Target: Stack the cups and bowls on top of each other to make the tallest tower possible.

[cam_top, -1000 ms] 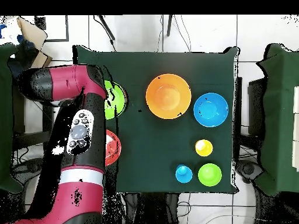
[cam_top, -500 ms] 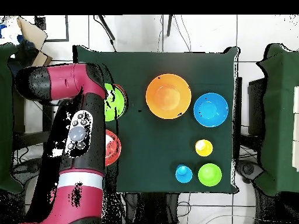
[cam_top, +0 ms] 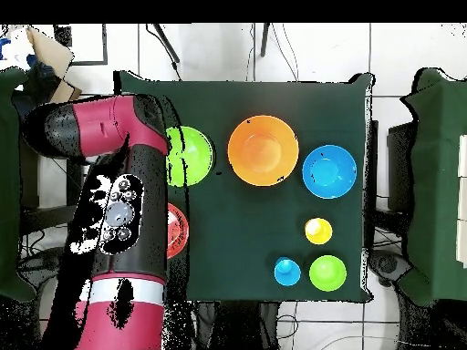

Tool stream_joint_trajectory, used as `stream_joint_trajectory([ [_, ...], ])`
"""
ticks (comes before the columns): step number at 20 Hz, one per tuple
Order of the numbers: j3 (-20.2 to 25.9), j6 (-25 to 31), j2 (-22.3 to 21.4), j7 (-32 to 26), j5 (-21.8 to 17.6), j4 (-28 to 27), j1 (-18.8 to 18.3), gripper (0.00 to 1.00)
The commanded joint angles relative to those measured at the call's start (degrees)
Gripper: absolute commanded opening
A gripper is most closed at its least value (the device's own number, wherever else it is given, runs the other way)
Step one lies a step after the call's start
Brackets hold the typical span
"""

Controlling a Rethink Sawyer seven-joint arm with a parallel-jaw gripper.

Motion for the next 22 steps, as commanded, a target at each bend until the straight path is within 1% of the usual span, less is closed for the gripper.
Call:
stream_joint_trajectory([
  [1, 3.36, 2.60, 0.28, -9.20, -6.15, 6.90, -1.58, 1.00],
  [8, 5.12, 2.53, 0.90, -9.23, -7.03, 5.84, -2.95, 1.00],
  [12, 5.68, 3.99, 1.86, -9.66, -7.28, 3.29, -4.02, 1.00],
  [22, 6.12, 5.46, 0.02, -9.46, -6.80, 4.76, -4.05, 1.00],
])
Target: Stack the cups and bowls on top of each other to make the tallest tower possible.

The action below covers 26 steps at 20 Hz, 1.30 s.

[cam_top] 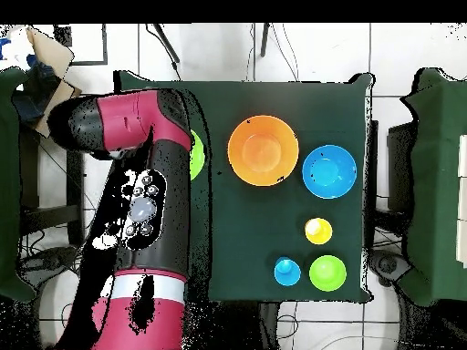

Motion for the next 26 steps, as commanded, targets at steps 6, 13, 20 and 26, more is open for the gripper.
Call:
stream_joint_trajectory([
  [6, 7.30, 5.76, -1.21, -9.77, -2.15, 6.12, -1.18, 1.00],
  [13, 8.29, 5.36, -2.52, -9.20, -1.55, 7.66, -1.11, 1.00],
  [20, 10.13, 0.00, -6.35, -9.57, -0.97, 15.51, -1.39, 1.00],
  [26, 10.83, -3.97, -10.02, -8.31, -1.83, 22.65, -0.85, 1.00],
])
